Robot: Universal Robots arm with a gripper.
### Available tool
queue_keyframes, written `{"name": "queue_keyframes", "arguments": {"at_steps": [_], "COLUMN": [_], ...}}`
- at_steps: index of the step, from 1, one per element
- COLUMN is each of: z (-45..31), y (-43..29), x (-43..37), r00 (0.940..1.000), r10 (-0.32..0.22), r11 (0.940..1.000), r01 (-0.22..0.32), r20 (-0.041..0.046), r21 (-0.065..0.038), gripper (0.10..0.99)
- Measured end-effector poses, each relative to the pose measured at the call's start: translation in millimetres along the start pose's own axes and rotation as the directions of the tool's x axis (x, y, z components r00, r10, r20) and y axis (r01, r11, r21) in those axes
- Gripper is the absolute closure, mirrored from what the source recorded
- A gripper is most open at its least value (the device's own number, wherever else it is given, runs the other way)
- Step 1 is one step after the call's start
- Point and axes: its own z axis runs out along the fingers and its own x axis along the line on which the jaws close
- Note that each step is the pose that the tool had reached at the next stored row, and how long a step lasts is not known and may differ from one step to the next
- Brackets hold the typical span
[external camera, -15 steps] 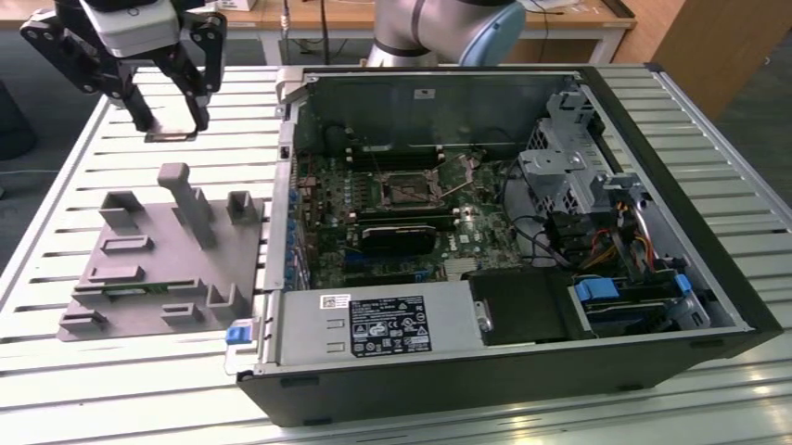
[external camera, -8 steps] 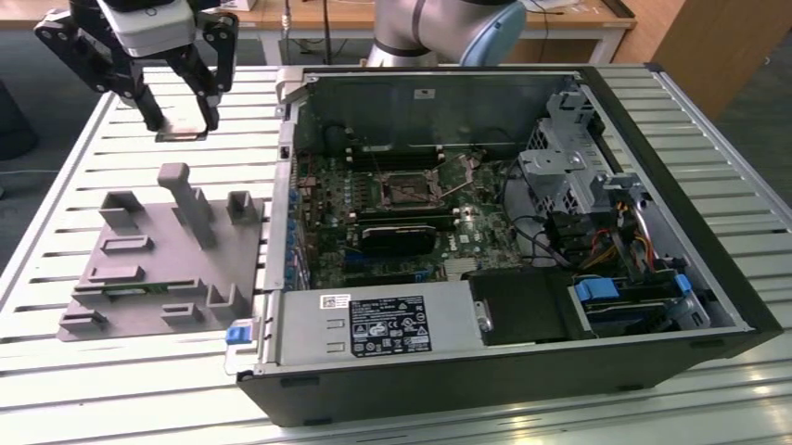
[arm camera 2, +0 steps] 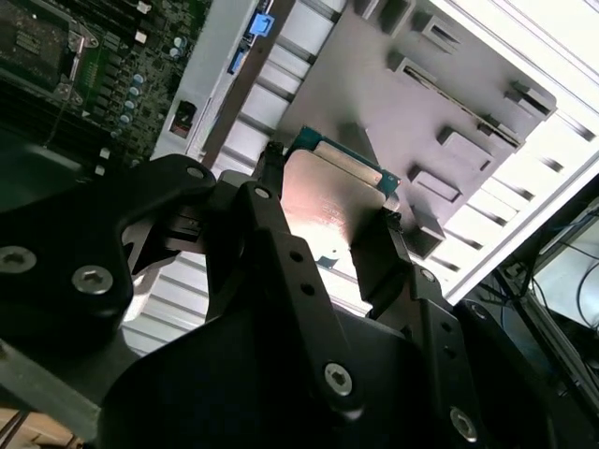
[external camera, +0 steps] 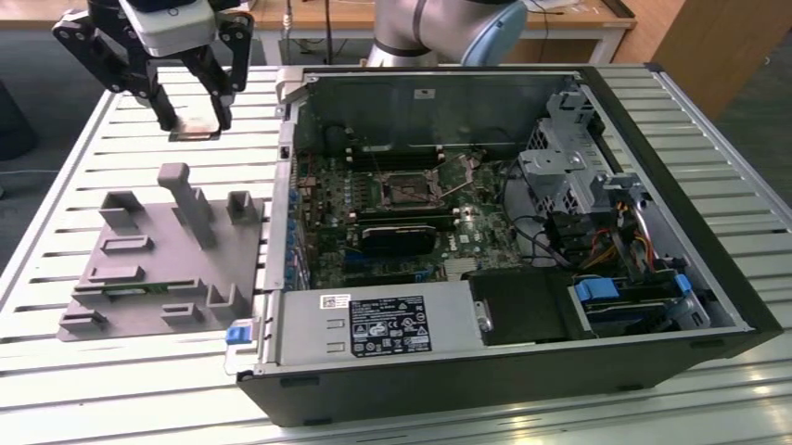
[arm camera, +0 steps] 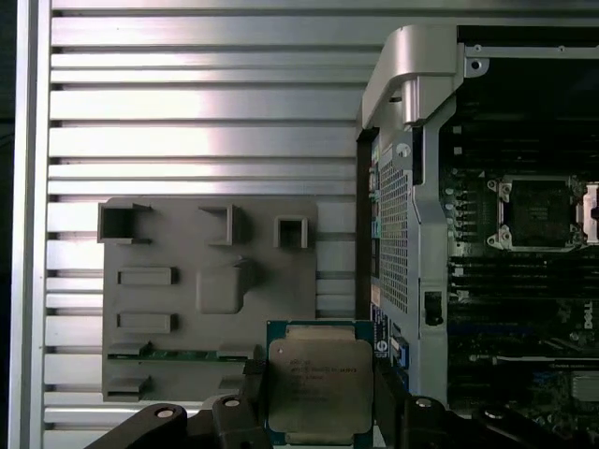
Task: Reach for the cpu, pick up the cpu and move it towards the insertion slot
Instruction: 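Pick up the cpu and move it towards the insertion slot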
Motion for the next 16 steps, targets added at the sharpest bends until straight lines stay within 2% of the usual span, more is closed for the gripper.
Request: {"name": "queue_keyframes", "arguments": {"at_steps": [16], "z": [-0.2], "y": [0.4], "x": [-23.4], "r00": [1.0000], "r10": [0.000], "r11": [1.0000], "r01": [0.000], "r20": [0.0000], "r21": [0.000], "gripper": [0.545]}}
